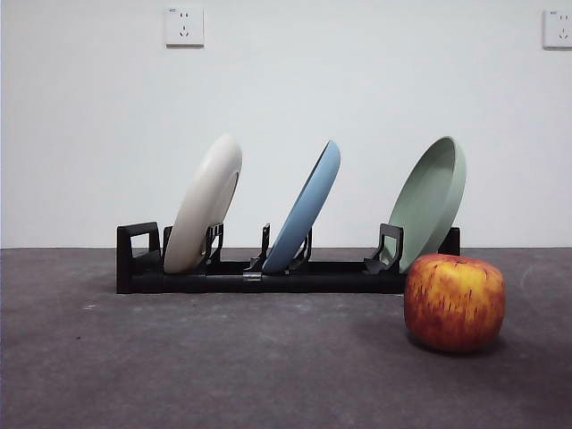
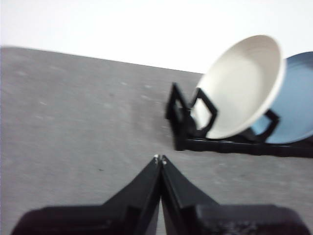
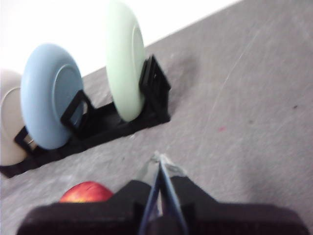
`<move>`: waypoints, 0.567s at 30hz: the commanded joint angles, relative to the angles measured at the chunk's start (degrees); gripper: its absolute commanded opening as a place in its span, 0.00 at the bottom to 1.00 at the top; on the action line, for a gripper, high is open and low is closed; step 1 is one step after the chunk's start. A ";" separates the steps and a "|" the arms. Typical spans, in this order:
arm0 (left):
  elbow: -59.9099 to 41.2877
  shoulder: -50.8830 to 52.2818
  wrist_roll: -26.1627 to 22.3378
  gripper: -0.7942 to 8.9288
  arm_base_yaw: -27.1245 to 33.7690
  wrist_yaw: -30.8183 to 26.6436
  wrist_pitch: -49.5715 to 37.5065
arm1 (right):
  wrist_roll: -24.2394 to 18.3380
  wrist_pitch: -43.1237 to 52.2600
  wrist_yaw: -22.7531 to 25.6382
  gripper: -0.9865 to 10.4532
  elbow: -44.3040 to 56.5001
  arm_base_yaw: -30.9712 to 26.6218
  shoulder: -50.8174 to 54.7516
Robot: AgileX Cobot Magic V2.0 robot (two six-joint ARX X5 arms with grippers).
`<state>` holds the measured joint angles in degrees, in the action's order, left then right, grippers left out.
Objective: Take the yellow plate from the plate rack,put the plate on the table,take the apple from the table,put the apple in the plate
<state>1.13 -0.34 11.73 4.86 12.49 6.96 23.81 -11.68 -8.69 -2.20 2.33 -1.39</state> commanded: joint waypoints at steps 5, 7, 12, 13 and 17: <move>4.46 -3.48 9.29 0.07 0.11 1.92 2.36 | 2.25 -0.79 -0.37 0.08 -7.52 0.11 -6.05; 6.14 -5.81 9.77 0.07 0.11 2.89 2.23 | 1.81 -0.94 -0.42 0.08 -10.45 0.11 -9.57; 11.63 -12.68 9.70 0.07 0.11 2.86 2.23 | -1.88 -1.27 -2.21 0.08 -18.12 0.11 -19.08; 13.00 -14.29 9.70 0.07 0.11 3.02 2.16 | -2.40 -1.31 -3.45 0.08 -19.85 0.11 -21.22; 18.93 -21.46 9.44 0.07 0.11 6.58 2.16 | -3.58 -2.36 -7.56 0.08 -26.25 0.11 -28.87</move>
<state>18.76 -20.05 21.08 4.86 17.74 9.43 21.67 -13.96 -15.25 -27.03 2.33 -28.62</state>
